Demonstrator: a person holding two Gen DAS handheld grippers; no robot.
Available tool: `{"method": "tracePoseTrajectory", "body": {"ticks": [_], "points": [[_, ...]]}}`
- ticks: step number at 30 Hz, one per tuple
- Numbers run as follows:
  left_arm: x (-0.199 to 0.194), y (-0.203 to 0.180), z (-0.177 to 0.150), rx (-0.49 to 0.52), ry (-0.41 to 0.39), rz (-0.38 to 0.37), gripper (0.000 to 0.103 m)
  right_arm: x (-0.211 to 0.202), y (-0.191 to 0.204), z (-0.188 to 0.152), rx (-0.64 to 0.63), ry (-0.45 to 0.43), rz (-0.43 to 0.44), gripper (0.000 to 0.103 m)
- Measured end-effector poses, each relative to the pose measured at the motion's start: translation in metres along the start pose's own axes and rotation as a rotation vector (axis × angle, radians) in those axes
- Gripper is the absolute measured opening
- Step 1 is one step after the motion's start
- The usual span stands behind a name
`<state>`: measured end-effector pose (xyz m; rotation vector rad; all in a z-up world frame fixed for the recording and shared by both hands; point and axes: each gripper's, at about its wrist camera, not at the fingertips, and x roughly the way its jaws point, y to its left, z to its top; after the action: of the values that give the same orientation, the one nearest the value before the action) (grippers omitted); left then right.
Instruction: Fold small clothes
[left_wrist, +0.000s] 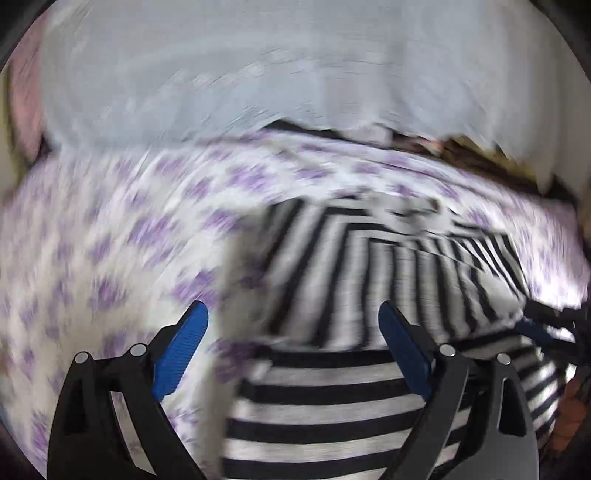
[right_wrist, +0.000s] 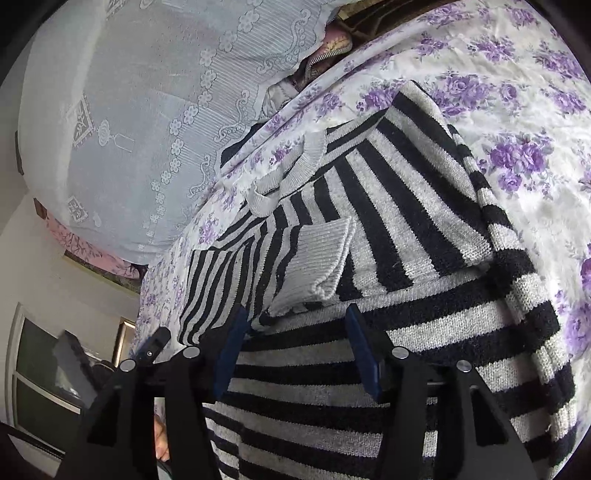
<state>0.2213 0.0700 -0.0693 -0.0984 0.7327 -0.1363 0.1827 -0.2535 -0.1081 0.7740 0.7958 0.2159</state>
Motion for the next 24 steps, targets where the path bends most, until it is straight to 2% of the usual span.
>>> {"method": "tracePoseTrajectory", "body": {"ticks": [3, 5, 8, 11, 13, 14, 15, 19, 21, 23, 24], "points": [[0.023, 0.042, -0.01, -0.183, 0.071, -0.046, 0.091, -0.011, 0.002, 0.004, 0.009, -0.059, 0.032, 0.057], [0.034, 0.052, -0.012, -0.233, 0.107, -0.08, 0.091, -0.013, 0.009, 0.01, -0.019, -0.078, 0.002, 0.057], [0.03, 0.042, -0.01, -0.182, 0.083, -0.065, 0.091, -0.002, 0.016, 0.019, -0.056, -0.068, -0.103, 0.057], [0.033, 0.018, -0.008, -0.056, 0.081, -0.021, 0.091, 0.022, 0.011, 0.025, -0.056, -0.001, -0.188, 0.055], [0.042, 0.011, -0.007, -0.016, 0.105, 0.012, 0.091, 0.033, 0.012, 0.025, -0.079, 0.011, -0.191, 0.036], [0.052, 0.009, -0.007, -0.007, 0.144, 0.026, 0.091, 0.037, 0.016, 0.027, -0.098, 0.02, -0.177, 0.015], [0.055, 0.01, -0.005, -0.014, 0.156, 0.029, 0.091, 0.038, 0.019, 0.031, -0.109, 0.017, -0.157, 0.006], [0.037, 0.015, 0.007, -0.056, 0.082, 0.003, 0.088, 0.018, 0.054, 0.058, -0.23, -0.136, -0.174, 0.006], [0.028, 0.012, 0.015, -0.06, 0.04, 0.015, 0.088, 0.015, 0.06, 0.068, -0.255, -0.163, -0.209, 0.006], [0.038, 0.007, 0.015, -0.036, 0.075, 0.068, 0.089, 0.026, 0.043, 0.074, -0.234, -0.141, -0.292, 0.006], [0.051, 0.004, 0.011, -0.012, 0.128, 0.095, 0.09, 0.032, 0.029, 0.075, -0.207, -0.103, -0.323, 0.006]]}}
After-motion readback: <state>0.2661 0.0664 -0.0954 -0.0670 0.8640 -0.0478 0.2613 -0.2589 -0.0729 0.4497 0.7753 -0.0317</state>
